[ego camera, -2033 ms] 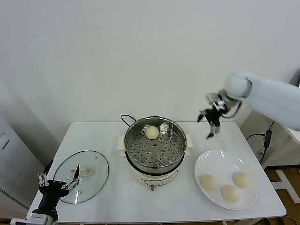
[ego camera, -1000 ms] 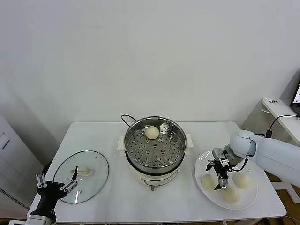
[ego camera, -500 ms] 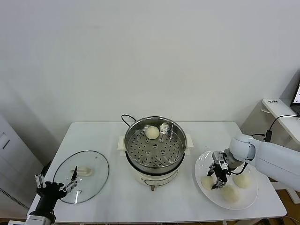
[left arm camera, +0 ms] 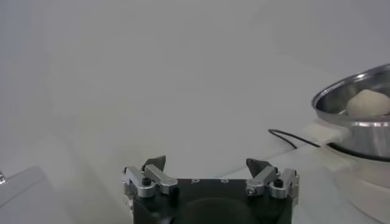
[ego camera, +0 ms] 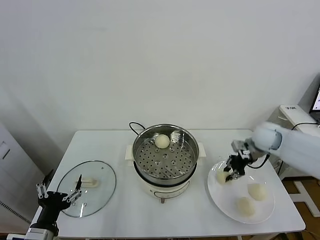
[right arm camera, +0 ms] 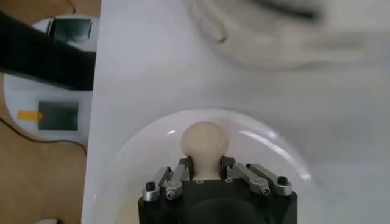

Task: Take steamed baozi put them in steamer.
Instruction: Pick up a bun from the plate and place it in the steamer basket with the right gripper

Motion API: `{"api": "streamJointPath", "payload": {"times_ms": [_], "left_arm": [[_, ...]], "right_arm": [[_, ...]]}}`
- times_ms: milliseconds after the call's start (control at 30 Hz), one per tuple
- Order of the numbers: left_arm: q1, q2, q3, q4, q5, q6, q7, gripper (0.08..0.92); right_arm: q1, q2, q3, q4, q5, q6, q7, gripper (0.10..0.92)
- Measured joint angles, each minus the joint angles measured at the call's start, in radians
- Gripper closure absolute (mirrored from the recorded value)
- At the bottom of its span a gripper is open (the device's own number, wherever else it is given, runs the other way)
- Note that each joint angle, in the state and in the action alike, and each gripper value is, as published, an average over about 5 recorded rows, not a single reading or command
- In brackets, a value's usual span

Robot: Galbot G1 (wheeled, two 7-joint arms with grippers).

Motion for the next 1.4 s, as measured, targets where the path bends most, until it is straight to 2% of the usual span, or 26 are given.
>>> {"api": "streamJointPath", "payload": {"times_ms": [200,400,933,1400], "left_arm": [[-0.002,-0.002,0.001,0.0,-0.004,0.0,0.0,0.177],[-0.01,-0.003,0.008,0.0,-0.004,0.001,0.0,0.177],[-0.019,-0.012,0.01,0.001,-0.008,0.003,-0.001,0.177],[-0.027,-0.012,0.014,0.005,-0.007,0.004,-0.001,0.177]], "right_arm": [[0.196,0.07,-0.076,0.019,0.139,-0.007,-0.049,0.716],[0.248,0.162,-0.08,0.047,0.209,-0.05,-0.024,0.714],[0.028,0.461,0.012,-0.008,0.264,-0.227,0.211,0.671],[-0.095,0.596,0.062,-0.095,0.27,-0.276,0.363,0.617]]}}
